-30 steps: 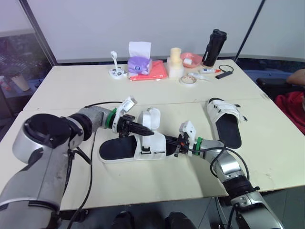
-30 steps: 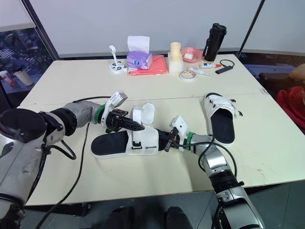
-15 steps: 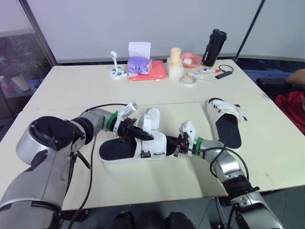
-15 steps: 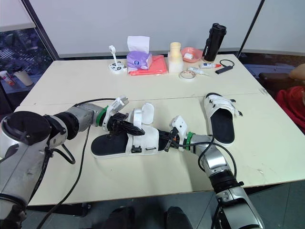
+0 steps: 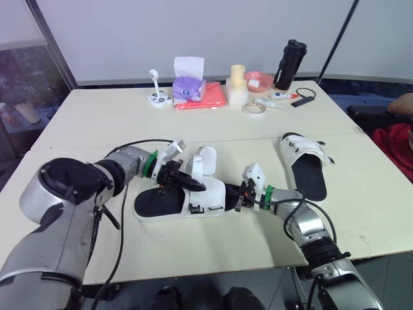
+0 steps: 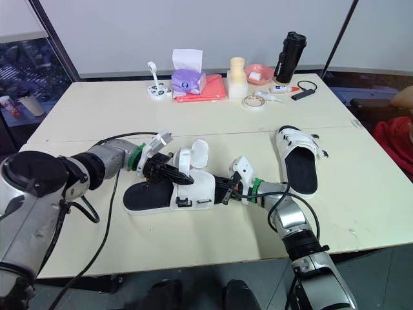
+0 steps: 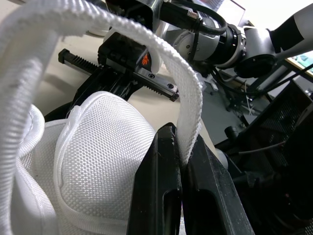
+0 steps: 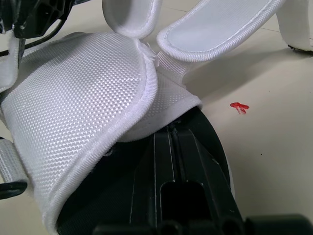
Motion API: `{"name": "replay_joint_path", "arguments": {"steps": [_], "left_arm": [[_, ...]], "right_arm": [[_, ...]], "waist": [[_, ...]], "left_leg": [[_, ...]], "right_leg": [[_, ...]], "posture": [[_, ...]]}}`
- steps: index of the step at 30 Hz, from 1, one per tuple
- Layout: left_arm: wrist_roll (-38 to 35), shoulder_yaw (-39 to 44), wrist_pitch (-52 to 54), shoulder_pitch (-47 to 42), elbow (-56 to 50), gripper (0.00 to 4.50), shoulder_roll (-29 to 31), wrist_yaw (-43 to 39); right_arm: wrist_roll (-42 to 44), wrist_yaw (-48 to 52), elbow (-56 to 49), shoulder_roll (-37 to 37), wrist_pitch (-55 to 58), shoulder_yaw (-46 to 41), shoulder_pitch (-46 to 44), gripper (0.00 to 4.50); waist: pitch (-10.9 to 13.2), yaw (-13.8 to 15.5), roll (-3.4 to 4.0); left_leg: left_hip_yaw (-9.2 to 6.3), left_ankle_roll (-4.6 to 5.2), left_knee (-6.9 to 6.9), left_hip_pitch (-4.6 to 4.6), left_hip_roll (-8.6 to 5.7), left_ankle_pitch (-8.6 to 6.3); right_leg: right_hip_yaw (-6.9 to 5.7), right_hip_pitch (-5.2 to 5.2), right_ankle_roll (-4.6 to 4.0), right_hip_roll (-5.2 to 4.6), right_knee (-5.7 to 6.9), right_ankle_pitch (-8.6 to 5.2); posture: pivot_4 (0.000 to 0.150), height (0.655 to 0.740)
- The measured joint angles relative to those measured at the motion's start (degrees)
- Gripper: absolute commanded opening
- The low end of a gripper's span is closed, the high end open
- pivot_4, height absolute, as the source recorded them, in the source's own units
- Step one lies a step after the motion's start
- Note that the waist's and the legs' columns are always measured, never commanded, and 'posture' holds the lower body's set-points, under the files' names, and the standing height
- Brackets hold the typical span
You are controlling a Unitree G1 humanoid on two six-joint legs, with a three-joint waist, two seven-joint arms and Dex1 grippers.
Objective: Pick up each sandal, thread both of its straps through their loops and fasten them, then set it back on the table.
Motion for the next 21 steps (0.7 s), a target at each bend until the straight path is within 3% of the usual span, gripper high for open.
{"name": "replay_joint_path", "arguments": {"steps": [14,18,21], "left_arm": [[-3.0,1.0,-17.6,2.5,0.0,0.06,-2.3,-0.1],[-3.8,1.0,-19.2,2.5,0.0,0.06,-1.3,-0.2],[-5.3,0.9,-14.1,1.6,0.0,0.06,1.5,-0.2]], "right_arm": [[0.0,0.0,0.2,0.0,0.0,-0.1,-0.1,0.0],[0.0,0.0,0.3,0.0,0.0,0.0,-0.2,0.0],[0.0,0.1,0.5,0.0,0.0,0.0,-0.3,0.0]], "waist": [[0.0,0.0,0.0],[0.0,0.0,0.0],[0.0,0.0,0.0]], "left_leg": [[0.0,0.0,0.01,0.01,0.0,0.0],[0.0,0.0,0.0,0.01,0.0,0.0],[-0.01,0.0,0.0,0.01,0.0,0.0]], "right_leg": [[0.0,0.02,0.0,0.0,0.0,0.0],[0.0,0.01,0.0,0.0,0.0,0.0],[0.0,0.01,0.0,0.02,0.0,0.0]], "posture": [[0.15,0.74],[0.15,0.74],[0.15,0.74]]}}
